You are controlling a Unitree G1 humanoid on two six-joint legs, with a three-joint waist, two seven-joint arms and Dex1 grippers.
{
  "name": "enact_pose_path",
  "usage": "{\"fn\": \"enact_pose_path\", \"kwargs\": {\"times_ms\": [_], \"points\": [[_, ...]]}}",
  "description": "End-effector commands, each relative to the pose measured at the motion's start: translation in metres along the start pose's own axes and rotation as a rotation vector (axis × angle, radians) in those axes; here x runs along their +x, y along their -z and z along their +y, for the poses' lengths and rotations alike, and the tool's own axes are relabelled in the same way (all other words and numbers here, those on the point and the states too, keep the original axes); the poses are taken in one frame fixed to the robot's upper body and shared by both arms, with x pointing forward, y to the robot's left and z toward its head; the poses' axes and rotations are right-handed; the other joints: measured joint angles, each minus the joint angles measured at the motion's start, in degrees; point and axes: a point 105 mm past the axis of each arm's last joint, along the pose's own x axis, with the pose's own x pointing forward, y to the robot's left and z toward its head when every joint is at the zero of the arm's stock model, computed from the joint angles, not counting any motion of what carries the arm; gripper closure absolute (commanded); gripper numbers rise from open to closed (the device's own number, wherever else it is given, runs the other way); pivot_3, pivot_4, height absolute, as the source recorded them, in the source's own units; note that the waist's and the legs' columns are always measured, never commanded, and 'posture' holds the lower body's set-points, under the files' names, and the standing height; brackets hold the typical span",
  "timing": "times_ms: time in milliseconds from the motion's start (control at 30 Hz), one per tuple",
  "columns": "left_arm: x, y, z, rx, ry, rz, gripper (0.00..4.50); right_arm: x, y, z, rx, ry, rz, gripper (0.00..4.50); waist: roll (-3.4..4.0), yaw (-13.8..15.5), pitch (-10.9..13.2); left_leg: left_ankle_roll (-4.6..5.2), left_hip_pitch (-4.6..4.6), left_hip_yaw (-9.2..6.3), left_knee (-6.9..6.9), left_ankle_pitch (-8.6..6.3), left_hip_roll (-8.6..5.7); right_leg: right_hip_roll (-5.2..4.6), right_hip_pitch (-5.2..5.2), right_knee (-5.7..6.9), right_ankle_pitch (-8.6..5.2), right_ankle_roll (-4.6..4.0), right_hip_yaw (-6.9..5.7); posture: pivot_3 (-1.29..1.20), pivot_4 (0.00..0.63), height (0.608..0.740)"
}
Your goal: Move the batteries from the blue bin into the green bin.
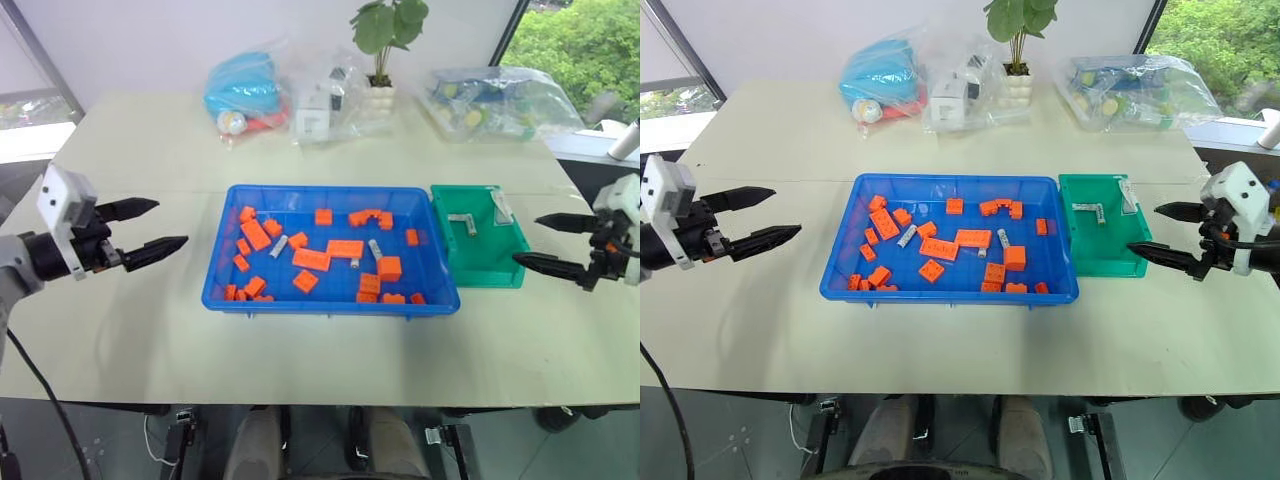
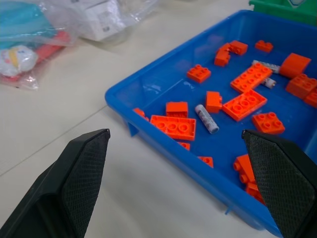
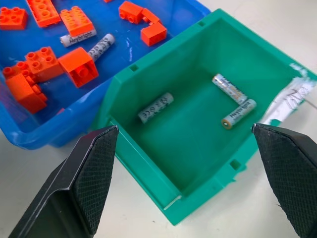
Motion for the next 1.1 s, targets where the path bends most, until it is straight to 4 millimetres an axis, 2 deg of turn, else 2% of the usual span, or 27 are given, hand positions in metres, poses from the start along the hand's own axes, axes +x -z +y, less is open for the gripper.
{"fn": "enact_pose_path", "kwargs": {"times_ms": [33, 367, 467, 767, 900, 967, 1033, 1100], "points": [[-0.005, -0.009, -0.001, 0.063, -0.01, -0.01, 0.0, -0.001, -0.015, 0.002, -0.049, -0.011, -0.023, 0.05, 0.0, -0.1, 0.0, 0.0, 0.0, 0.0, 0.0, 0.0, 0.0, 0.0, 0.0, 0.0, 0.0, 0.0, 0.0, 0.0, 0.15, 0.736], [-0.007, -0.008, 0.003, 0.048, -0.057, 0.005, 0.0, 0.006, -0.016, 0.006, -0.035, -0.001, -0.036, 0.05, 0.02, 0.0, 0.0, 0.0, 0.0, 0.02, 0.0, 0.0, -0.02, 0.0, -0.01, 0.01, 0.0, 0.01, 0.0, 0.0, 0.15, 0.736], [-0.008, -0.008, -0.001, 0.031, -0.044, 0.007, 0.0, 0.007, -0.015, 0.009, 0.015, -0.021, -0.04, 0.05, 0.02, 0.0, 0.0, 0.0, 0.0, 0.02, 0.0, 0.0, -0.01, 0.0, -0.01, 0.01, 0.0, 0.01, 0.0, 0.0, 0.15, 0.736], [-0.008, -0.009, -0.009, 0.056, -0.031, 0.014, 0.0, 0.014, -0.021, 0.004, -0.047, -0.013, -0.036, 0.05, 0.03, -0.1, 0.0, 0.0, 0.0, 0.02, 0.0, 0.0, -0.02, 0.0, -0.01, 0.01, 0.0, 0.01, 0.01, 0.0, 0.15, 0.736], [-0.005, -0.01, -0.018, 0.062, 0.005, 0.01, 0.0, 0.026, -0.034, 0.002, -0.085, -0.028, -0.055, 0.05, 0.05, -0.2, 0.0, 0.0, 0.0, 0.03, 0.0, 0.0, -0.02, 0.01, -0.02, 0.02, 0.0, 0.0, 0.01, 0.0, 0.15, 0.736], [-0.003, -0.009, -0.022, 0.05, 0.025, 0.004, 0.0, 0.038, -0.048, 0.003, -0.107, -0.035, -0.088, 0.05, 0.05, -0.5, 0.0, 0.0, 0.0, 0.03, 0.0, 0.0, -0.02, 0.03, -0.03, 0.02, 0.0, 0.0, 0.01, 0.0, 0.15, 0.736], [-0.002, -0.007, -0.03, 0.039, 0.058, 0.008, 0.0, 0.057, -0.067, 0.011, -0.11, -0.063, -0.139, 0.05, 0.07, -0.7, 0.0, 0.0, 0.0, 0.02, 0.0, 0.0, -0.01, 0.05, -0.04, 0.04, 0.01, 0.0, 0.01, 0.0, 0.15, 0.736], [-0.001, -0.006, -0.038, 0.035, 0.103, 0.013, 0.0, 0.08, -0.086, 0.028, -0.102, -0.118, -0.188, 0.05, 0.07, -1.4, 0.1, 0.0, 0.0, 0.02, -0.01, 0.01, 0.0, 0.06, -0.04, 0.06, 0.01, 0.0, 0.02, 0.0, 0.15, 0.736]]}}
